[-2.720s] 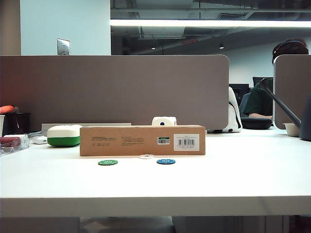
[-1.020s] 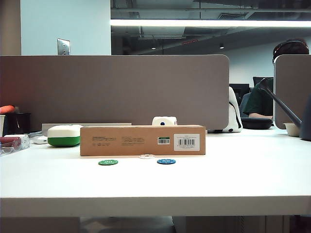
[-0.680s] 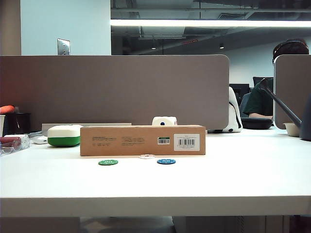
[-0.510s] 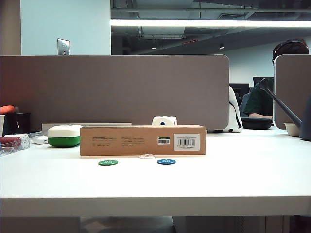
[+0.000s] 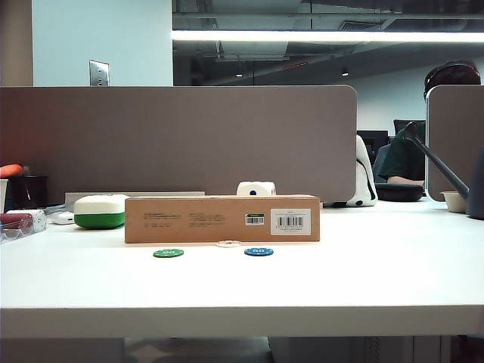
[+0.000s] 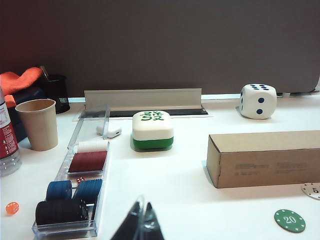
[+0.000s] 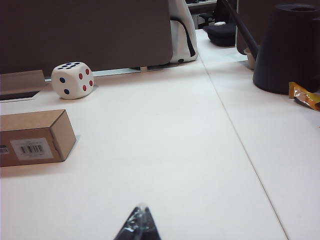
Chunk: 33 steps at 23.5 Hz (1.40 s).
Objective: Push the chip with the lowest value in the row forward next to the rectangular box.
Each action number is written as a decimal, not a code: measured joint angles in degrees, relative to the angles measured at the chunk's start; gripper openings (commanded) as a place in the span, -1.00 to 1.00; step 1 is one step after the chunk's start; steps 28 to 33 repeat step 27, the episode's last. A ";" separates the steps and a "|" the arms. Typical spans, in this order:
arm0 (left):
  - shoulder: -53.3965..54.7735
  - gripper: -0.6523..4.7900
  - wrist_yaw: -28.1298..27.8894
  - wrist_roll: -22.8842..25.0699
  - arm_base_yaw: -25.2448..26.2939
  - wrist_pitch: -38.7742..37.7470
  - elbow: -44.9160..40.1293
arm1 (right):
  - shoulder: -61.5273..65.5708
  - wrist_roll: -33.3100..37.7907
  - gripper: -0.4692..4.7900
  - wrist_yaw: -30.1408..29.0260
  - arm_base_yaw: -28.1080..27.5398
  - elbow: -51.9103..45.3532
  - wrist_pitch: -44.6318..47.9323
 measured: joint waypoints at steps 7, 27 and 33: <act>0.00 -0.78 0.00 0.00 0.00 0.02 0.00 | 0.00 -0.48 -0.84 1.16 0.00 0.00 0.00; 0.00 -0.78 0.00 0.00 0.00 0.02 0.00 | 0.00 -0.57 -0.84 1.14 0.00 0.00 0.00; 0.00 -0.78 0.00 0.00 0.00 0.02 0.00 | 0.00 -0.57 -0.84 1.14 0.00 0.00 0.00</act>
